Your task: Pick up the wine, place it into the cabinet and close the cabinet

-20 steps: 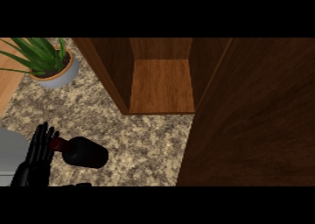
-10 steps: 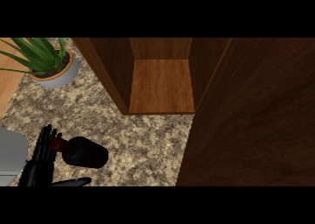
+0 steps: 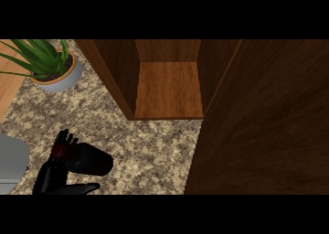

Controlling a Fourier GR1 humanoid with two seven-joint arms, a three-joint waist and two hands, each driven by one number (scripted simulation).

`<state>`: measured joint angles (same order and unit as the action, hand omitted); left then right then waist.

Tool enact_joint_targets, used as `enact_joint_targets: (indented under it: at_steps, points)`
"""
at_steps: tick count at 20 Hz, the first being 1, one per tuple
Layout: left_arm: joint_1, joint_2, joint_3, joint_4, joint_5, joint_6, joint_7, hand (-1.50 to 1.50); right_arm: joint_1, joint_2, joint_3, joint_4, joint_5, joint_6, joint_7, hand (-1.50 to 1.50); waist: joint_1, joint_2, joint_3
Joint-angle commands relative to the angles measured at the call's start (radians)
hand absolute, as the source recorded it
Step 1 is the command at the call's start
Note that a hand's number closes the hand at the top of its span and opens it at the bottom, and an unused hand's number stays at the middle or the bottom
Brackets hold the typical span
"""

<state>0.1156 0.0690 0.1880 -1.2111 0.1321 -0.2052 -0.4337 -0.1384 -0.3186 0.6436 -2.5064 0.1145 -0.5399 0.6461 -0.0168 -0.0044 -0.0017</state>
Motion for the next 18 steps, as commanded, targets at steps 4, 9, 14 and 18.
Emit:
enact_joint_targets:
  at_steps: [4,9,14,18]
  points:
    - [-0.083,0.016,0.011,0.171,0.005,-0.056,-0.082,-1.50,-0.031,-0.001,0.034,-0.137,0.151,-0.013,0.139,-1.50,0.006,0.001,0.000]
    - [-0.062,0.016,0.006,0.200,-0.011,-0.067,-0.161,-1.50,0.105,-0.070,0.077,-0.198,0.140,-0.013,0.023,-1.50,-0.001,-0.001,0.001]
    - [-0.132,-0.037,0.014,0.251,0.002,-0.020,-0.181,-1.50,0.012,-0.051,0.043,-0.172,0.134,-0.033,0.087,-1.50,0.004,0.000,0.000]
    - [-0.110,0.003,0.012,0.251,0.018,-0.089,-0.204,1.50,0.015,-0.051,0.014,-0.141,0.114,-0.020,0.070,-1.50,0.010,0.001,0.001]
